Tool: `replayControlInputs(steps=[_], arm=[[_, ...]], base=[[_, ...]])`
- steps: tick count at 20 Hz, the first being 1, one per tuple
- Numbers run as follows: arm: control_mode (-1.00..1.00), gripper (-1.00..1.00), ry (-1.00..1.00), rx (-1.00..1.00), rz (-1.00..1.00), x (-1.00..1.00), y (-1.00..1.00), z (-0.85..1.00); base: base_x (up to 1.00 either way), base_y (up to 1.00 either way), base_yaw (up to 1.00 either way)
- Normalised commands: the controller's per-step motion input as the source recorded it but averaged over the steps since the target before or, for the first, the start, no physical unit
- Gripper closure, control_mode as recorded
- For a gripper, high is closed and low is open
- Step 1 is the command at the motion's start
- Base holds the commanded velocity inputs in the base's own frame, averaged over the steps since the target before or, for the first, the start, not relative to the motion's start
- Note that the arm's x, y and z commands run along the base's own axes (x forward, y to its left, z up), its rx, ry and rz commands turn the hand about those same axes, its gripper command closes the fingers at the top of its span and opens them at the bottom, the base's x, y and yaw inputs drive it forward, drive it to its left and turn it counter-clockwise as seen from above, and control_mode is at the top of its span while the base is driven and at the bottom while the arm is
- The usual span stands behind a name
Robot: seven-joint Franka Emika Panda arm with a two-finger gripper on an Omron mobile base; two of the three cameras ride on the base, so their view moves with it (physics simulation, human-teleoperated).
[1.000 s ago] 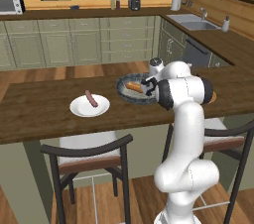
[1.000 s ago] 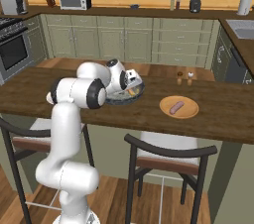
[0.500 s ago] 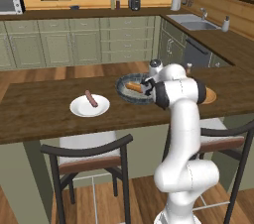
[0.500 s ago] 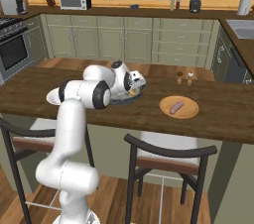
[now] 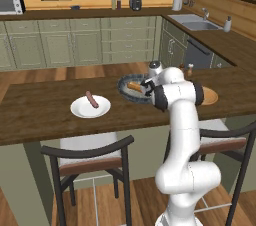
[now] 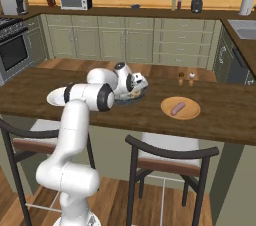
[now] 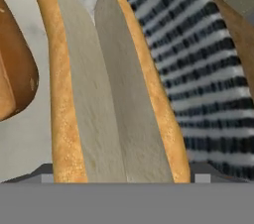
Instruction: Place one bun and one sausage from the bowl on each plate.
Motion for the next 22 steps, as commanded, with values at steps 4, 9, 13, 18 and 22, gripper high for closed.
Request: replayControlInputs(steps=[4,9,13,18,22], arm=[[-1.00,1.00,0.00,0.00,0.02,0.00,0.00,0.02],[-1.00,1.00,-0.21,0.01,-0.06,-0.74,-0.47,0.64],[-1.00,1.00,-0.26,0.06,-0.22,-1.00,-0.86,0.84],[-1.00,1.00,-0.22,0.06,-0.26,-1.00,-0.76,0.73],[-1.00,1.00,0.05,0.16,-0.52,-0.34,-0.99,0.07]], base=[[0.00,0.00,0.00],[0.00,0.00,0.00],[0.00,0.00,0.00],[0.00,0.00,0.00],[0.00,0.00,0.00]])
